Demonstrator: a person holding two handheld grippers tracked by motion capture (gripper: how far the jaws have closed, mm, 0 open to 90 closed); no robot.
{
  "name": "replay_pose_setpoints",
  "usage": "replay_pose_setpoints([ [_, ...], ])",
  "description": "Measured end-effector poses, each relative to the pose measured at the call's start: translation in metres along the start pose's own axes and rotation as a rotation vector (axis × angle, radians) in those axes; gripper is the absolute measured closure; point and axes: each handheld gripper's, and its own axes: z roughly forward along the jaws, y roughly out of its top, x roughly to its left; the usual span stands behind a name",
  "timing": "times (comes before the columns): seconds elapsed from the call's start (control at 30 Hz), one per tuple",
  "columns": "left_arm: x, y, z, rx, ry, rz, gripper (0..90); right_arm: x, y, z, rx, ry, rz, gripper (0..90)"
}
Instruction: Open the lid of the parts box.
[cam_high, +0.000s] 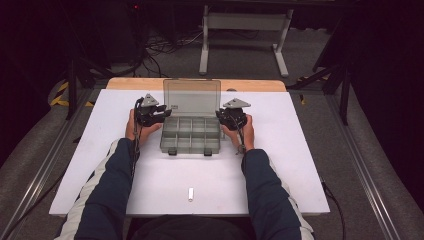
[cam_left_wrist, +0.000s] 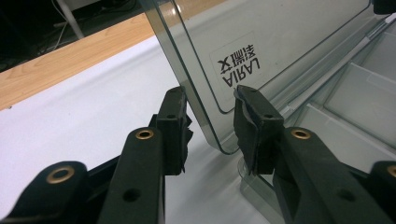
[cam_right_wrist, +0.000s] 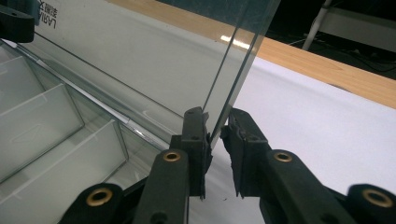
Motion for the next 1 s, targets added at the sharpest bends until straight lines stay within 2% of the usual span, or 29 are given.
replay_pose_setpoints([
  [0.13,0.0009,-0.0012,0.0007,-0.009,0.001,-0.017,63.2,0.0000,-0.0004,0.0006,-0.001,-0.010,-0.003,75.2],
  [0.2,0.0025,-0.0030,0.0007,-0.015,-0.007,-0.045,59.3,0.0005,-0.0007,0.0015,0.000,-0.017,-0.007,75.0],
  [0.3,0.0049,-0.0055,0.0009,-0.028,-0.021,-0.070,58.9,0.0011,-0.0007,0.0017,0.002,-0.022,-0.012,75.1],
  [0.5,0.0041,-0.0056,0.0016,-0.029,-0.025,-0.074,60.2,0.0025,-0.0011,0.0032,0.006,-0.026,-0.024,75.8],
  [0.63,0.0036,-0.0050,0.0020,-0.027,-0.017,-0.064,59.9,0.0025,-0.0011,0.0033,0.008,-0.027,-0.027,75.0],
  [0.7,0.0025,-0.0039,0.0019,-0.022,-0.001,-0.050,58.8,0.0023,-0.0010,0.0033,0.008,-0.032,-0.032,73.1],
  [0.73,0.0010,-0.0021,0.0013,-0.011,0.024,-0.030,57.0,0.0021,-0.0008,0.0030,0.009,-0.038,-0.037,71.8],
  [0.77,0.0010,-0.0021,0.0013,-0.011,0.024,-0.030,55.9,0.0021,-0.0008,0.0030,0.009,-0.038,-0.037,71.8],
  [0.83,-0.0015,0.0006,0.0002,0.007,0.051,0.003,55.1,0.0019,0.0001,0.0020,0.007,-0.041,-0.044,70.2],
  [1.0,-0.0033,0.0043,-0.0058,0.003,0.077,0.033,52.4,0.0010,0.0033,-0.0033,-0.023,-0.039,-0.040,67.3],
])
